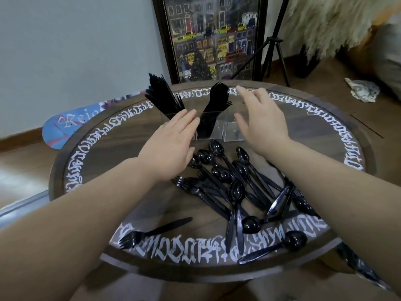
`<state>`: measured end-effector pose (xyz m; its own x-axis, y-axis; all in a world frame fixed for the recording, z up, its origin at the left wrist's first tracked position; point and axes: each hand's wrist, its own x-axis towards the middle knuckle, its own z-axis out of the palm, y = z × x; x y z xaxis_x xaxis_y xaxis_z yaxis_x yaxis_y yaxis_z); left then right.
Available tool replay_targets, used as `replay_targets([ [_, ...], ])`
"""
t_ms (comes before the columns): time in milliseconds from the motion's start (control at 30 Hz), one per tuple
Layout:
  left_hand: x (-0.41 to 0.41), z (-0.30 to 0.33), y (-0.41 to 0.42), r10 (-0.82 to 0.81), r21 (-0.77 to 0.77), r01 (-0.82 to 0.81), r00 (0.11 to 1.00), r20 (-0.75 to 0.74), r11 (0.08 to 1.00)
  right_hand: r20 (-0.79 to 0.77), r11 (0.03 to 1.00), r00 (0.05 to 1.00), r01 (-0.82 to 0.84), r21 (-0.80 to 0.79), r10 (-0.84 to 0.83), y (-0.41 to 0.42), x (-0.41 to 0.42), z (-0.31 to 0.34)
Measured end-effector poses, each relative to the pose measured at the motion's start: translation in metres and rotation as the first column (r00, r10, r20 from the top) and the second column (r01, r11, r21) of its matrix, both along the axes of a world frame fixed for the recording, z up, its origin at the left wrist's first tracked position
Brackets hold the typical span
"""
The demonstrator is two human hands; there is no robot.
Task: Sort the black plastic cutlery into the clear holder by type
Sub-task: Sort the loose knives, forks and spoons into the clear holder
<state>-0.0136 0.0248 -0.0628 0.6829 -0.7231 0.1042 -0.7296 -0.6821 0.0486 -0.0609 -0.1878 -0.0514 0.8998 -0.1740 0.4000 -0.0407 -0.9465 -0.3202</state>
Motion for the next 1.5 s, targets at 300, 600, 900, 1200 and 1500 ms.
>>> replay_targets([
  [300,-0.045,-0.027,0.058,0.176,0.036,-0.172,0.956,-0.235,0.984,-0.329,0.963,0.907,-0.269,0.026,0.262,0.054,-0.055,-0.041],
  [600,-0.06,-0.043,0.07,0.216,-0.006,-0.236,0.9,-0.377,0.972,-0.512,0.935,0.836,-0.317,-0.162,0.195,0.072,-0.067,-0.053],
  [900,-0.059,-0.05,0.065,0.258,-0.105,-0.315,0.895,-0.364,0.943,-0.508,0.905,0.818,-0.395,-0.157,0.269,0.087,-0.071,-0.056],
  [1200,-0.068,-0.047,0.074,0.327,-0.252,-0.415,0.887,-0.328,0.874,-0.412,0.987,0.897,-0.156,0.041,0.159,0.086,-0.074,-0.055],
  [1500,-0.078,-0.027,0.041,0.083,-0.484,-0.511,0.744,-0.663,0.71,-0.238,0.747,0.907,-0.114,0.654,0.347,0.094,-0.07,-0.037],
])
